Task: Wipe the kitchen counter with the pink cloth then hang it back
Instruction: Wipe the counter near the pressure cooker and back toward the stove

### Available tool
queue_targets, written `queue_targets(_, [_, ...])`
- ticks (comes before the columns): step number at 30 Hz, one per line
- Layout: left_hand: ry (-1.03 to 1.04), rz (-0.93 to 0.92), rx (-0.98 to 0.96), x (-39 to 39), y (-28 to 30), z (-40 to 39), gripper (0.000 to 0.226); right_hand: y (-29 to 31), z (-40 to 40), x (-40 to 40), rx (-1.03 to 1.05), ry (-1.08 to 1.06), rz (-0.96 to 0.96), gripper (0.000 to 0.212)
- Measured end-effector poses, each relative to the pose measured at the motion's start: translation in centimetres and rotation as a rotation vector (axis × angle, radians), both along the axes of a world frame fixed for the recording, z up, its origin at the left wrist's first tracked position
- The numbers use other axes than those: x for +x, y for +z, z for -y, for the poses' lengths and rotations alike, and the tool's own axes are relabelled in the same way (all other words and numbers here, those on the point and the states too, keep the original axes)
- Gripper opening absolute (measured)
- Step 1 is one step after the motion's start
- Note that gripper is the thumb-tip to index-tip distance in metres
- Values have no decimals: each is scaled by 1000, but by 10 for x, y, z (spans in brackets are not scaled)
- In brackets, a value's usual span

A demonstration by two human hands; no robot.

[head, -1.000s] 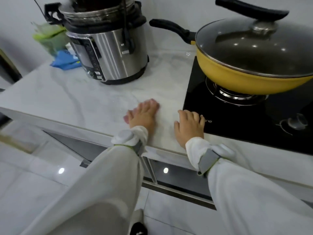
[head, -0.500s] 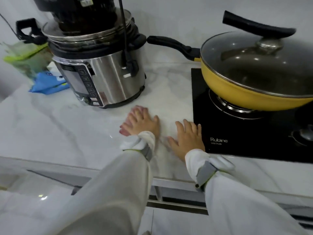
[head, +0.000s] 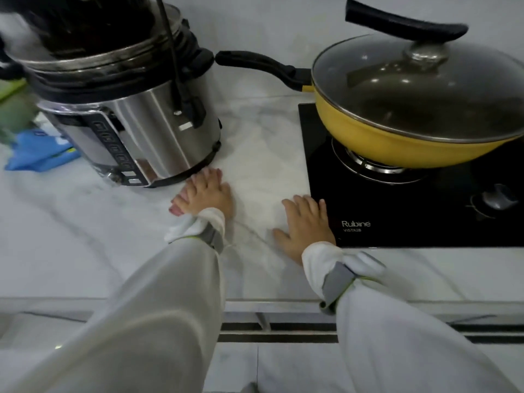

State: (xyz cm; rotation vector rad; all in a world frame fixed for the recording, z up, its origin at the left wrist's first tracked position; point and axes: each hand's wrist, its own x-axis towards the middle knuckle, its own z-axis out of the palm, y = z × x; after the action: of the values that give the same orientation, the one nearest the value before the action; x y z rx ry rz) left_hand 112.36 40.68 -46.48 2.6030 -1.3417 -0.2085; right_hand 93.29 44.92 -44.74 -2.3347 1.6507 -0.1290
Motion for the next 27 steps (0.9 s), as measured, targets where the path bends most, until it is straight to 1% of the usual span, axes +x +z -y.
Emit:
queue_targets(2, [71,15,11,17,-2,-18,55,3,-2,1,19,16,-18,64])
queue_targets(6, [312,-27,29,50,-6,-33,56,7,-3,2,62,26,33,63])
queue_targets(9, [439,-26,27,50,-8,-29,58,7,-5,-6,72,54,117,63])
queue_targets(11, [444,-62,42,36,-6,-19,59,8,-5,-6,85,42,203,63])
queue_targets(13, [294,-91,86,5,-4,-5,61,8,-5,-8,89,37,246,64])
queue_targets(15, [90,-61,90,-34,1,5,57,9,-6,-10,87,67,229,76])
queue_targets(17, [-174,-48,103,-75,8,11,51,8,-7,-10,68,62,249,81])
queue_targets(19, [-477,-57,115,-110,14,11,44,9,-8,-10,45,-42,422,81])
queue_targets(20, [-580,-68,96,-120,19,11,40,11,-5,-11,48,-122,542,81])
queue_targets(22, [-670,-106,97,-121,26,-1,42,17,-7,-14,97,-202,675,78])
queue_targets(26, [-851,-157,137,-97,34,-62,54,22,-19,-19,133,-216,734,76])
queue_targets(27, [-889,-177,135,-90,34,-80,52,24,-21,-18,125,-220,748,75])
